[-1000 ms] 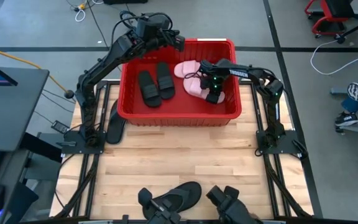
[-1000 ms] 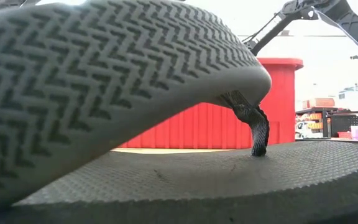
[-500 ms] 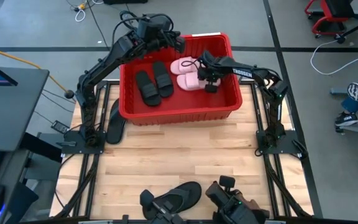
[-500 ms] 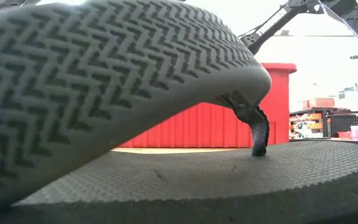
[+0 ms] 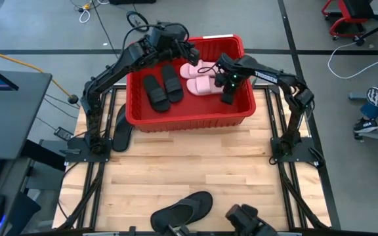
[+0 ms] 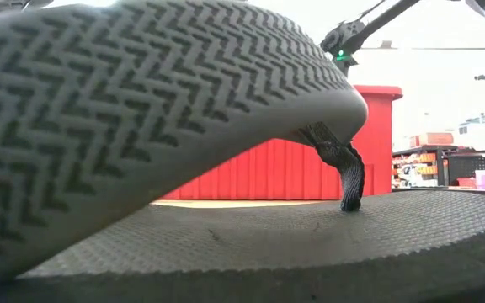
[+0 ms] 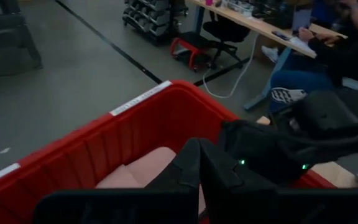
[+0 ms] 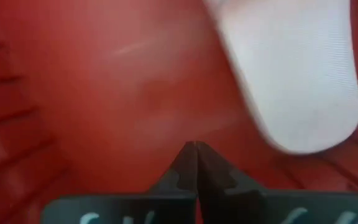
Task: Pick and place slides into bin
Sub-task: Adjust the red bin
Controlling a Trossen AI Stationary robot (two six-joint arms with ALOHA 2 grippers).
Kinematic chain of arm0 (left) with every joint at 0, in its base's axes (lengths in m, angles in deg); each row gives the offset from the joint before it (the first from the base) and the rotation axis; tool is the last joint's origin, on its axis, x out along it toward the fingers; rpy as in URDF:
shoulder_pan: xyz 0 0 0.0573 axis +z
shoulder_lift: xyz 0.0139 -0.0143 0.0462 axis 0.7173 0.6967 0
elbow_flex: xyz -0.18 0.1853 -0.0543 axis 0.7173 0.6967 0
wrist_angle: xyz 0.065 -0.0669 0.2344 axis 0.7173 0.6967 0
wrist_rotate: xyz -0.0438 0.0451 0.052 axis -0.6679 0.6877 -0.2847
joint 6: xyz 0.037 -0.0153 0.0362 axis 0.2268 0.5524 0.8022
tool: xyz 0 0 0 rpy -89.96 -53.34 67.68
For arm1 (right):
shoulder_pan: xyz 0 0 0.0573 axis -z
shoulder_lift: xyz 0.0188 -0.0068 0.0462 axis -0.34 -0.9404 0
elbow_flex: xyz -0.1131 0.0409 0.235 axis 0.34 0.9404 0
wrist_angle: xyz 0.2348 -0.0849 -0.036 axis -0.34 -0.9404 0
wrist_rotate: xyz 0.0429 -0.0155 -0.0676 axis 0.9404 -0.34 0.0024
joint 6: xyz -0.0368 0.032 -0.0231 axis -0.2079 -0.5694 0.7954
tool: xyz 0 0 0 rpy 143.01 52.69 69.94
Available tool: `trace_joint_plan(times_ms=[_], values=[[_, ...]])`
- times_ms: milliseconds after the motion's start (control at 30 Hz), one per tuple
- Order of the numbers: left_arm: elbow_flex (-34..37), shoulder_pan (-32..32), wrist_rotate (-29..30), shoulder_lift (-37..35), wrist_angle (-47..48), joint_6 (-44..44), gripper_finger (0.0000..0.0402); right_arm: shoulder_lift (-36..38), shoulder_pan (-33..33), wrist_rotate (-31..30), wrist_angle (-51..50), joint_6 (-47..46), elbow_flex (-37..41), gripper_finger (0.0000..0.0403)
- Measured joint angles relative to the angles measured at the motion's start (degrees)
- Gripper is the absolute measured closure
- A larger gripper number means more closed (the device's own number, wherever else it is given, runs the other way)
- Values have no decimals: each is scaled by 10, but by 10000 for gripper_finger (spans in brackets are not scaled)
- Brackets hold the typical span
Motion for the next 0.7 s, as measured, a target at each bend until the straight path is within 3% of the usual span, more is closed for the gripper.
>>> trace_joint_plan(times_ms=[233, 700], values=[[0, -21, 0, 0, -1, 0, 392, 51, -46, 90, -66, -14, 5, 403], [0, -69, 0, 0, -1, 0, 391, 101, -169, 94, -88, -116, 5, 403]])
